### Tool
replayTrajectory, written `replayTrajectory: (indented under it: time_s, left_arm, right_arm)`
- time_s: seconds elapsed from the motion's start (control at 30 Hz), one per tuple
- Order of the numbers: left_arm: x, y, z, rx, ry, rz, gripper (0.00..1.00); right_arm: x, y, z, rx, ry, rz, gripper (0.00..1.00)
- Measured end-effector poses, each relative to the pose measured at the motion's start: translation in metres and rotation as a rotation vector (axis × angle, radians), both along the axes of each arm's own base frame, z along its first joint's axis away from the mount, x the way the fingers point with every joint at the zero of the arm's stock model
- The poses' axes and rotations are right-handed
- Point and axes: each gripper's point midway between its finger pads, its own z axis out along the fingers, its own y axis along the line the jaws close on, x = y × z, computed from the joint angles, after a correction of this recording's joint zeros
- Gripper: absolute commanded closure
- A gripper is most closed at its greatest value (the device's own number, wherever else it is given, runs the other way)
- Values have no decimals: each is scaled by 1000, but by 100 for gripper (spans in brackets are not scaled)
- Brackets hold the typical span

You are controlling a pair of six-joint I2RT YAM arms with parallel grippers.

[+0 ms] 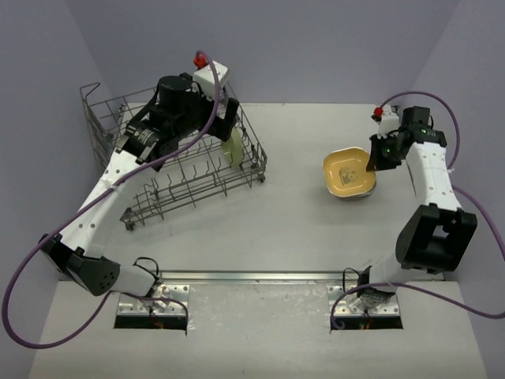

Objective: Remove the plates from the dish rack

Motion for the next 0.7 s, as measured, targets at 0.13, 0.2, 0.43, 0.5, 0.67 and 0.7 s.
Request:
replayTrajectory:
  time_s: [0.13,0.2,0.43,0.5,0.67,0.7]
  left_arm:
    - [-9,0,-48,-73,165,-4,0]
    - [-13,2,-64,-108,236,-5,0]
    - [-8,16,-67,-215,294,28,0]
    - [-9,15,-67,-230,299,20,0]
    - [-15,12,-75,-246,328,2,0]
    - [-16,13,-77,-247,333,3,0]
  right_arm:
    - [12,-19,-16,1,26,-22,100]
    - [18,-26,-26,11,44,-32,100]
    - [35,-40,-68,38,107,-63,100]
    - [43,-42,-75,44,113,-65,100]
    - [57,-47,-82,40,103,-66,82]
    - [58,-47,-81,39,101,-66,77]
